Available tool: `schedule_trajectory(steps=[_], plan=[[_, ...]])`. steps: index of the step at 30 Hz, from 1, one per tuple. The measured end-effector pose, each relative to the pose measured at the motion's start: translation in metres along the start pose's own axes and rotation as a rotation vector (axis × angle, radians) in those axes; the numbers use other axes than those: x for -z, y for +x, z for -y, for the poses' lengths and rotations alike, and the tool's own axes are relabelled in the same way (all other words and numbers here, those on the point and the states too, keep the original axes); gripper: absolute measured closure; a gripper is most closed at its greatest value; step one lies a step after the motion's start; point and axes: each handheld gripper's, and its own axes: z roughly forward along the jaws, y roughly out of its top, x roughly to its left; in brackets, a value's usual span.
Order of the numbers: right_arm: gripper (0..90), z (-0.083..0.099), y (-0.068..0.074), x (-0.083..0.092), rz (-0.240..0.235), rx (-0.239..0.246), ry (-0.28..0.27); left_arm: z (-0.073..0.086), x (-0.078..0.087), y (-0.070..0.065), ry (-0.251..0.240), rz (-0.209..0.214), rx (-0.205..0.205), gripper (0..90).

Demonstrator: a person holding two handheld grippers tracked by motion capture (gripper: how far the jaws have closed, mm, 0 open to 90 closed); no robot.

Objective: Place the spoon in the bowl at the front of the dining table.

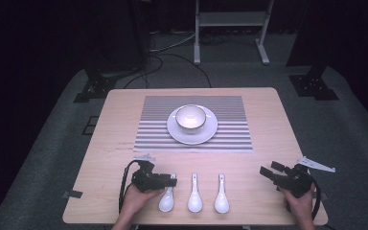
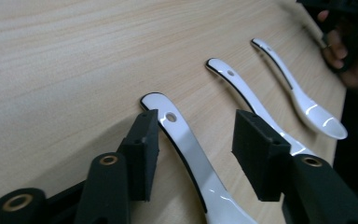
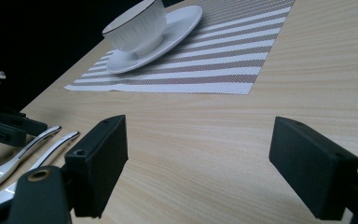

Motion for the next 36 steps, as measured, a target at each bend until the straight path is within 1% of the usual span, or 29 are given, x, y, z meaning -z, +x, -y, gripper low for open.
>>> schedule_trajectory(steps=[1,2,3,4,5,6,8,9,11,16,18,20,22,25,28,29,31,33,34,36], plan=[[18.4,0.0,0.0,0.0,0.0,0.0,0.0,-0.001,-0.001,-0.002,0.007,-0.012,-0.017,54.6],[18.4,0.0,0.0,0.0,0.0,0.0,0.0,-0.001,-0.001,-0.002,0.007,-0.012,-0.017,56.3],[18.4,0.0,0.0,0.0,0.001,0.0,0.001,-0.003,-0.003,-0.006,0.028,-0.039,-0.053,58.7],[18.4,0.0,0.0,0.0,0.0,0.001,0.001,-0.003,-0.003,-0.006,0.028,-0.039,-0.053,60.5],[18.4,0.0,0.0,0.0,0.001,0.0,0.001,-0.004,-0.004,-0.009,0.037,-0.057,-0.075,62.2],[18.4,0.0,0.0,0.0,0.001,0.002,0.001,-0.006,-0.007,-0.015,0.064,-0.091,-0.12,64.4],[18.4,0.0,0.0,0.0,0.0,0.002,0.0,-0.007,-0.009,-0.02,0.079,-0.114,-0.144,65.7],[18.4,0.0,0.0,0.0,0.0,0.002,0.001,-0.009,-0.01,-0.022,0.092,-0.134,-0.156,66.3],[18.4,0.0,0.0,0.0,0.0,0.002,0.001,-0.01,-0.012,-0.026,0.101,-0.165,-0.176,68.9],[18.4,0.0,0.0,0.0,-0.001,0.004,0.001,-0.014,-0.014,-0.028,0.14,-0.178,-0.195,77.3],[18.4,0.0,0.0,0.0,-0.001,0.004,0.001,-0.016,-0.014,-0.028,0.162,-0.181,-0.205,78.7],[18.4,0.0,0.0,0.0,-0.001,0.005,0.001,-0.019,-0.014,-0.03,0.187,-0.188,-0.223,80.1],[18.4,0.0,0.0,0.0,-0.002,0.005,0.001,-0.02,-0.015,-0.031,0.195,-0.187,-0.228,81.8],[18.4,0.0,0.0,0.0,-0.002,0.004,0.001,-0.025,-0.012,-0.035,0.196,-0.17,-0.231,83.6],[18.4,0.0,0.0,0.0,-0.002,0.007,0.0,-0.028,-0.01,-0.035,0.183,-0.131,-0.219,84.9],[18.4,0.0,0.0,0.0,-0.002,0.007,0.0,-0.028,-0.01,-0.035,0.183,-0.131,-0.219,85.0],[18.4,0.0,0.0,0.0,-0.003,0.006,0.0,-0.029,-0.007,-0.033,0.172,-0.085,-0.193,85.1],[18.4,0.0,0.0,0.0,-0.003,0.008,0.0,-0.029,-0.004,-0.029,0.149,-0.022,-0.164,85.1],[18.4,0.0,0.0,0.0,-0.003,0.008,0.0,-0.03,-0.002,-0.026,0.13,0.019,-0.139,85.1],[18.4,0.0,0.0,0.0,-0.003,0.008,0.0,-0.031,0.001,-0.024,0.11,0.052,-0.116,85.1]])
